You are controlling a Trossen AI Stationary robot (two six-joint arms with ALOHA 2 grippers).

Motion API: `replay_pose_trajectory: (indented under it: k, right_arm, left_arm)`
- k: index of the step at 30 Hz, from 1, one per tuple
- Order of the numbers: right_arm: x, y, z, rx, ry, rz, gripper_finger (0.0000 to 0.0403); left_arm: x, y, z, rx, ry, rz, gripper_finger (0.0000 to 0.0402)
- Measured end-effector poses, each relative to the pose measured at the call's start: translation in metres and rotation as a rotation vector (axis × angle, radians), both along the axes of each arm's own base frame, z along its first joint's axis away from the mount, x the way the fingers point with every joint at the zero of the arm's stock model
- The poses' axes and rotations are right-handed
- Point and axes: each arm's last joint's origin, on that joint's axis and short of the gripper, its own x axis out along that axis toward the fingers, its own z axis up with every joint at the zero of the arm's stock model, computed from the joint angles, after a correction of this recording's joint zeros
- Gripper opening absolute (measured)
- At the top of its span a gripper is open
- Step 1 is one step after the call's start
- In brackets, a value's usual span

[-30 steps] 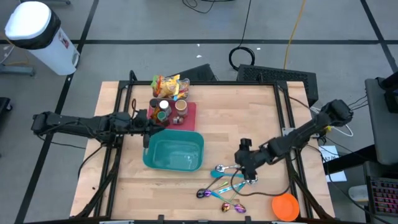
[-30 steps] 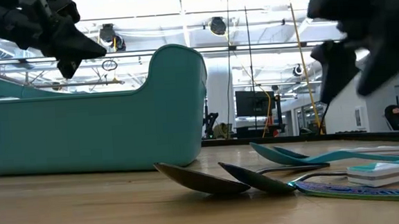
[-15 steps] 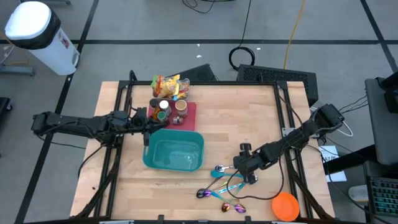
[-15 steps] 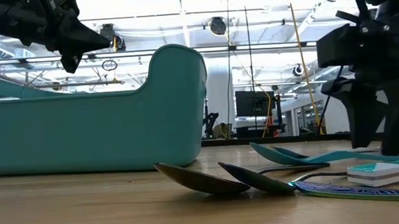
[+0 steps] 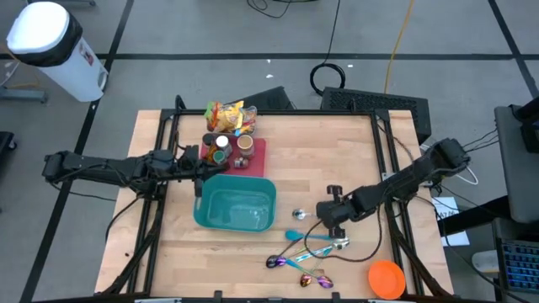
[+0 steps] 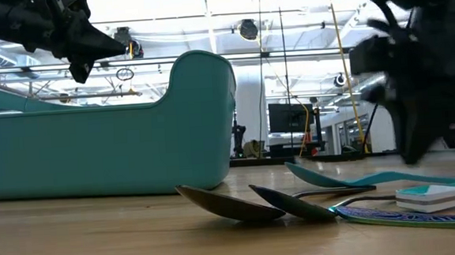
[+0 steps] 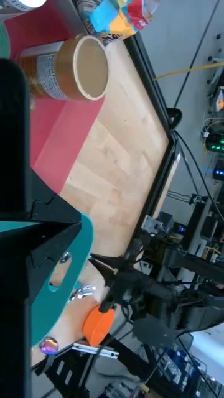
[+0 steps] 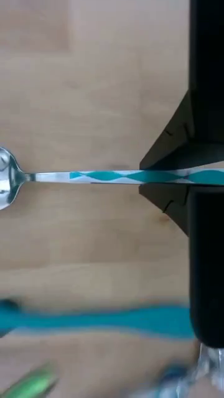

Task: Pick & Place Food Item
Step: Put the top white and blue spoon into the blue bin

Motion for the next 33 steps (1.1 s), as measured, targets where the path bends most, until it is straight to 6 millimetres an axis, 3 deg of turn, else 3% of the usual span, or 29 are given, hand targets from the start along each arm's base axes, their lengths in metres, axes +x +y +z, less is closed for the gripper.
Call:
replay_pose_trajectory:
  k: [6,9,13,17,21,27,33]
  right_arm:
    - [-0.013,-0.008,0.059,-0.053,-0.164,-0.069,0.0009]
    - [-0.022,-0.014,0.079,-0.151,-0.310,-0.112,0.0009]
    - [-0.017,-0.020,0.095,-0.373,-0.514,-0.166,0.0009]
    - [0.007,-0.023,0.094,-0.547,-0.678,-0.139,0.0009]
    - [0.035,-0.030,0.089,-0.657,-0.763,-0.109,0.0009]
    - [0.066,-0.045,0.074,-0.773,-0.812,-0.129,0.0009]
    - [0.076,-0.054,0.061,-0.799,-0.786,-0.154,0.0009]
  left_arm:
    - [0.003,0.000,0.007,0.001,-0.072,0.012,0.0030]
    - [0.008,0.001,0.009,0.003,-0.107,0.022,0.0080]
    - [0.020,0.002,0.011,0.038,-0.163,0.069,0.0168]
    - [0.037,0.002,0.011,0.090,-0.243,0.085,0.0237]
    - [0.054,0.002,0.009,0.136,-0.335,0.083,0.0274]
    - [0.084,0.002,0.003,0.178,-0.303,0.081,0.0284]
    - [0.121,0.001,0.007,0.292,-0.247,0.068,0.0285]
